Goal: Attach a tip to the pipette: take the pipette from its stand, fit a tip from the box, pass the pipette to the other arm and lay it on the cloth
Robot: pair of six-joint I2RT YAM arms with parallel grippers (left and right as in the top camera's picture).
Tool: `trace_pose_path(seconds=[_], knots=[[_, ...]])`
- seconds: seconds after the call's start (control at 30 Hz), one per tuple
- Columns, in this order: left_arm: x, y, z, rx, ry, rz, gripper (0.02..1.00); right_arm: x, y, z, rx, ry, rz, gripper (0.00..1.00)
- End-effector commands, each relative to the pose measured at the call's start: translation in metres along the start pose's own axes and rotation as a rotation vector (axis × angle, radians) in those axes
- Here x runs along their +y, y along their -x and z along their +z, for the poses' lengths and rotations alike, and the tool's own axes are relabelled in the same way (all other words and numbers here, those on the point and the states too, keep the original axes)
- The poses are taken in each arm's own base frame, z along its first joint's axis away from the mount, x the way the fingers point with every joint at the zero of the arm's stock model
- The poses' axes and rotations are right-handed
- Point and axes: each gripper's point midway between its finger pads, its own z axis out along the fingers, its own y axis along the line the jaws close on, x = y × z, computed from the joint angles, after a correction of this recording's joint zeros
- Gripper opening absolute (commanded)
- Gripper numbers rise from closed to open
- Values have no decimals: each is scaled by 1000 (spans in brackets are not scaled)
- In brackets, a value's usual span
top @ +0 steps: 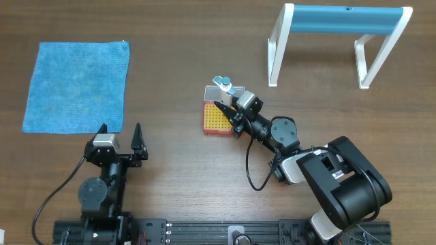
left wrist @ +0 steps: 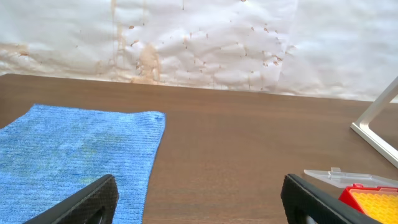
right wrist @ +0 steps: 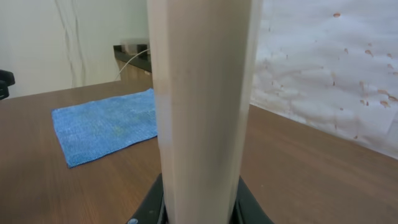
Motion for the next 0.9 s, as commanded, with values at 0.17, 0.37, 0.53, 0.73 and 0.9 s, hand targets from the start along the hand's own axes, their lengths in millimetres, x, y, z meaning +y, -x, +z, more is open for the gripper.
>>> trace_pose_path(seconds=[0.17, 0.37, 0.53, 0.73, 0.9], knots=[[-2, -1, 0, 1, -10, 16, 851, -9, -10, -7, 25, -24, 21, 75], [-2, -1, 0, 1, -10, 16, 853, -12, -10, -8, 25, -31, 22, 80], [-2, -1, 0, 1, -10, 16, 851, -11, -12, -8, 33, -29, 26, 75], [-2, -1, 0, 1, -10, 16, 851, -11, -30, -9, 103, -30, 59, 75], [-2, -1, 0, 1, -10, 16, 851, -10, -34, -12, 115, -31, 64, 75]])
